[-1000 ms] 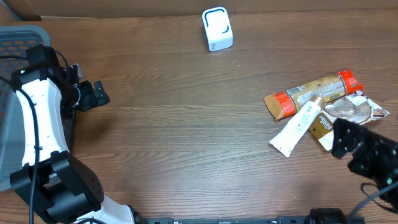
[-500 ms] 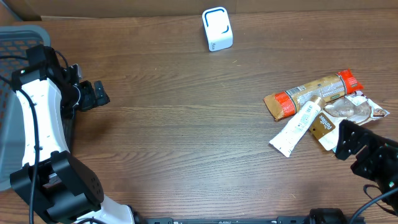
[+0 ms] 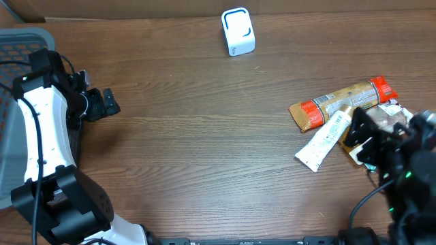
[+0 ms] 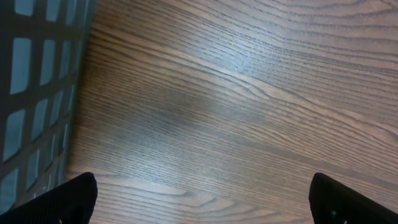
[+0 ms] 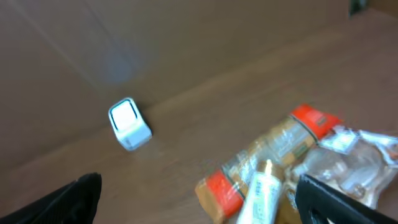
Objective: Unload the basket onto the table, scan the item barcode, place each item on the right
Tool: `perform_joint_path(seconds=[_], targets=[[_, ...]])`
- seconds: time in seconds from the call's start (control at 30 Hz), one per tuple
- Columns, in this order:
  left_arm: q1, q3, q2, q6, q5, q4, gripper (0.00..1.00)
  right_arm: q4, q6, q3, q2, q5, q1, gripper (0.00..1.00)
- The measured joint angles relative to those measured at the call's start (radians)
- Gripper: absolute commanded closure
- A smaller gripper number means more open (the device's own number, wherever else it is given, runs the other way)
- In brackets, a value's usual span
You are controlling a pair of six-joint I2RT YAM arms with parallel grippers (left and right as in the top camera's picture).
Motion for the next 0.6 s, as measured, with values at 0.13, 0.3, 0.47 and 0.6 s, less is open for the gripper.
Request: perform_joint_path(seconds=[0.13, 0.3, 0.47, 0.6], targets=[[0.0, 0.0, 0.0, 0.0, 0.0, 0.0, 0.01, 0.235, -0.003, -0.264, -0.165, 0.013, 0.005, 0.0], [0.0, 0.0, 0.0, 0.0, -0.001, 0.0, 0.0, 0.474, -0.026, -0.538, -0.321, 0.022, 0.005, 0.0], [0.0, 0.0, 0.0, 0.0, -0.001, 0.0, 0.01, 0.611, -0.066, -0.712, -0.408, 0.016, 0.005, 0.0], [0.0, 0.0, 0.0, 0.0, 0.0, 0.0, 0.0, 0.647, -0.135, -0.799, -0.472, -0.023, 0.005, 0.0]])
